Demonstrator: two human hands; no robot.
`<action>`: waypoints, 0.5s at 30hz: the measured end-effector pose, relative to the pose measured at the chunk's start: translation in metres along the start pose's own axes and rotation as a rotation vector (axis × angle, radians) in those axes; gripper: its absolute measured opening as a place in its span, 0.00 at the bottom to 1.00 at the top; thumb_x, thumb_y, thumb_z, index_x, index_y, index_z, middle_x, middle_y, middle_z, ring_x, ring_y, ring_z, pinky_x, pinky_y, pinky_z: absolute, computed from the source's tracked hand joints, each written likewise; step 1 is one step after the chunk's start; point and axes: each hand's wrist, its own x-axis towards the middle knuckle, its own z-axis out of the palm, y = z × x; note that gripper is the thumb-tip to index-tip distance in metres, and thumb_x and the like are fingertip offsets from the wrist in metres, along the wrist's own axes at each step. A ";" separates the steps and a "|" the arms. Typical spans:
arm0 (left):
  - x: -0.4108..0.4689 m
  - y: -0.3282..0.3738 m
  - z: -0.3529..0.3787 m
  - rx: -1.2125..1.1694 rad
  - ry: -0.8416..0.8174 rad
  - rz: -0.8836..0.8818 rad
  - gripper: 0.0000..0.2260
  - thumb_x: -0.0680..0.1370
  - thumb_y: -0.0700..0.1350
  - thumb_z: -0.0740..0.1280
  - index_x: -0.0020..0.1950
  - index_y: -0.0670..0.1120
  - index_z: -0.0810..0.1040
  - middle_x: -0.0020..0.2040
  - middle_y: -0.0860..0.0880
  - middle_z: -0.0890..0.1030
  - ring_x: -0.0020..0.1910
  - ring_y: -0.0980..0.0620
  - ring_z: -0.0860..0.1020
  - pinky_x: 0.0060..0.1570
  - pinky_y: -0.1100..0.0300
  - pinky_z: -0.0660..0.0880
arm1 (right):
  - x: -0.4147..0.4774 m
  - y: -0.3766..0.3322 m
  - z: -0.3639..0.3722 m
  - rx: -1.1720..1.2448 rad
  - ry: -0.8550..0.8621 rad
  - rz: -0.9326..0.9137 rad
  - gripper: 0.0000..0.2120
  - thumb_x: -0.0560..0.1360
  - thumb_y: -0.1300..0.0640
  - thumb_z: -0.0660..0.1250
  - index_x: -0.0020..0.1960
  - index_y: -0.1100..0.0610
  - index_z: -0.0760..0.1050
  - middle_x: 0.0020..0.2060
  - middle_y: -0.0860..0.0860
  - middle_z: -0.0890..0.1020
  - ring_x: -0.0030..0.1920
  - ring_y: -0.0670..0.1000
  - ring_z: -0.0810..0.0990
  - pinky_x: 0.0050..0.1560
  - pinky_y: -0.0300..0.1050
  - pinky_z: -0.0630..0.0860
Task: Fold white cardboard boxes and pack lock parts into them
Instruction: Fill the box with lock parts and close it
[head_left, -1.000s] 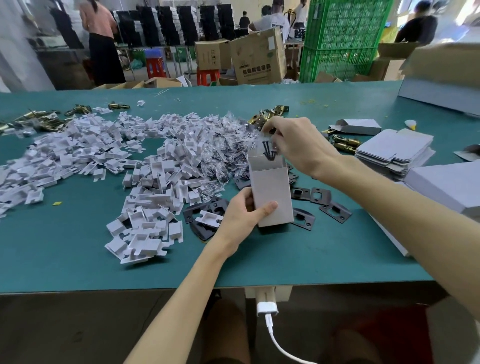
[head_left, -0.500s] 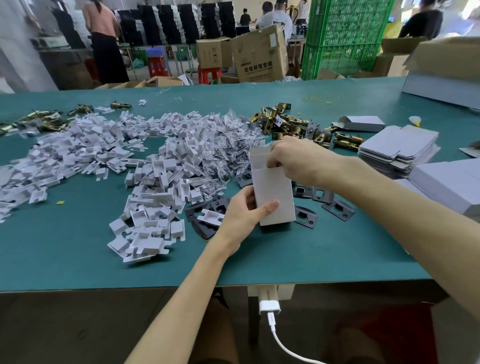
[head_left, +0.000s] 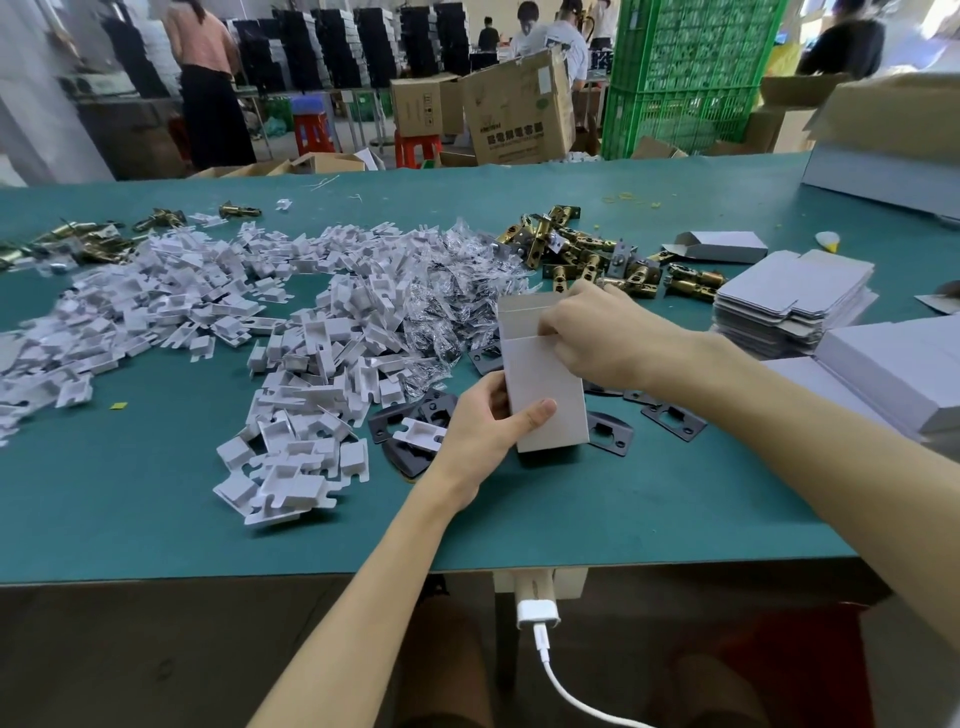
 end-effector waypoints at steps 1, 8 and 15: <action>0.000 0.000 0.000 0.000 -0.001 0.000 0.16 0.75 0.45 0.78 0.60 0.50 0.79 0.55 0.54 0.87 0.56 0.55 0.85 0.52 0.62 0.81 | -0.001 0.001 0.001 0.026 0.019 0.001 0.15 0.81 0.65 0.57 0.61 0.57 0.80 0.54 0.54 0.80 0.62 0.57 0.69 0.70 0.62 0.65; 0.001 0.000 0.000 0.010 0.022 -0.007 0.16 0.75 0.43 0.79 0.60 0.49 0.79 0.54 0.53 0.87 0.55 0.55 0.85 0.50 0.64 0.80 | -0.017 0.007 0.017 0.181 0.277 -0.065 0.17 0.80 0.67 0.60 0.65 0.56 0.78 0.59 0.54 0.79 0.61 0.57 0.71 0.64 0.54 0.70; 0.001 0.000 0.000 0.032 0.022 0.000 0.18 0.75 0.42 0.78 0.63 0.44 0.80 0.55 0.51 0.87 0.55 0.54 0.85 0.51 0.63 0.80 | -0.016 0.010 0.020 0.172 0.181 0.012 0.14 0.82 0.52 0.63 0.58 0.61 0.81 0.65 0.54 0.72 0.69 0.57 0.62 0.70 0.50 0.64</action>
